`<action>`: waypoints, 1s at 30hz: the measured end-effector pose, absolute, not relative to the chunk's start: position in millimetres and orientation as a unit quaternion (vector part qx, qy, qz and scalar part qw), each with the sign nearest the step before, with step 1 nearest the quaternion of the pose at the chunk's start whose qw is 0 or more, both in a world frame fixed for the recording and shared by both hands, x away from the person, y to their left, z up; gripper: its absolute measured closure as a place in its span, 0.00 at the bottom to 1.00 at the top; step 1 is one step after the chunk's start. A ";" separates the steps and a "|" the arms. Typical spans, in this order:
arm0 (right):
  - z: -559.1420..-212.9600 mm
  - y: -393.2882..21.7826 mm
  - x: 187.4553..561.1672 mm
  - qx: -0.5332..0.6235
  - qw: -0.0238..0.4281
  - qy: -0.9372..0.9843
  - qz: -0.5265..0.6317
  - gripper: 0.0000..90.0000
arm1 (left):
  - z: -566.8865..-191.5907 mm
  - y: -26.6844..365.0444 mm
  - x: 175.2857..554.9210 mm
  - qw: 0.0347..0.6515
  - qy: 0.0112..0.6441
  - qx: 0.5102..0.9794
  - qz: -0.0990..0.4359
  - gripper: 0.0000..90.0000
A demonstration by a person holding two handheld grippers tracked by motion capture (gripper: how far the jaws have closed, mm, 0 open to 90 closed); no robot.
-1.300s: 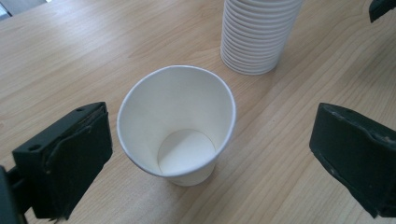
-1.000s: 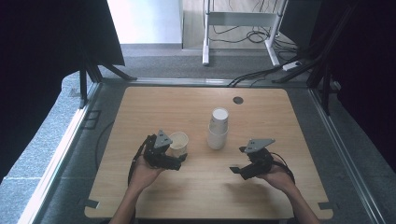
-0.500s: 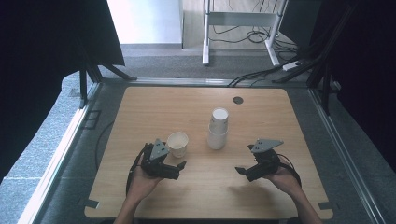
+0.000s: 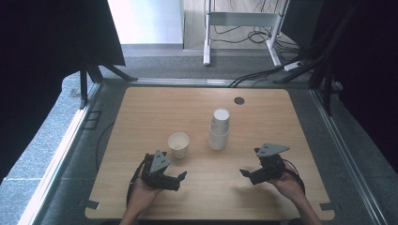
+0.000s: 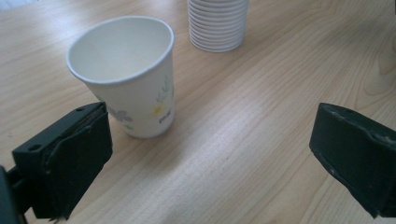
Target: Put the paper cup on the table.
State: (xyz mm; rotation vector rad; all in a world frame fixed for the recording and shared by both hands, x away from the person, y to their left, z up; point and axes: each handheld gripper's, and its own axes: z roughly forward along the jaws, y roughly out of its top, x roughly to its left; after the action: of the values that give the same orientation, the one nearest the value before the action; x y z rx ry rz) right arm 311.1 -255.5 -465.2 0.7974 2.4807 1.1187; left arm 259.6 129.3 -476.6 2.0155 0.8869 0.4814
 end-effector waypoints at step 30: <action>-516.6 -246.4 310.1 0.285 0.117 0.887 0.345 0.00 | -521.3 99.3 257.5 0.334 0.364 0.861 0.123 0.00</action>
State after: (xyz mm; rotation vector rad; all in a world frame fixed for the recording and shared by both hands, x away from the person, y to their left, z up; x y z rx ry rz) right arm 310.1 -246.4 -516.6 0.8342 2.5953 1.0094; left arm 257.5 99.3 -521.3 2.2480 0.9498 0.3206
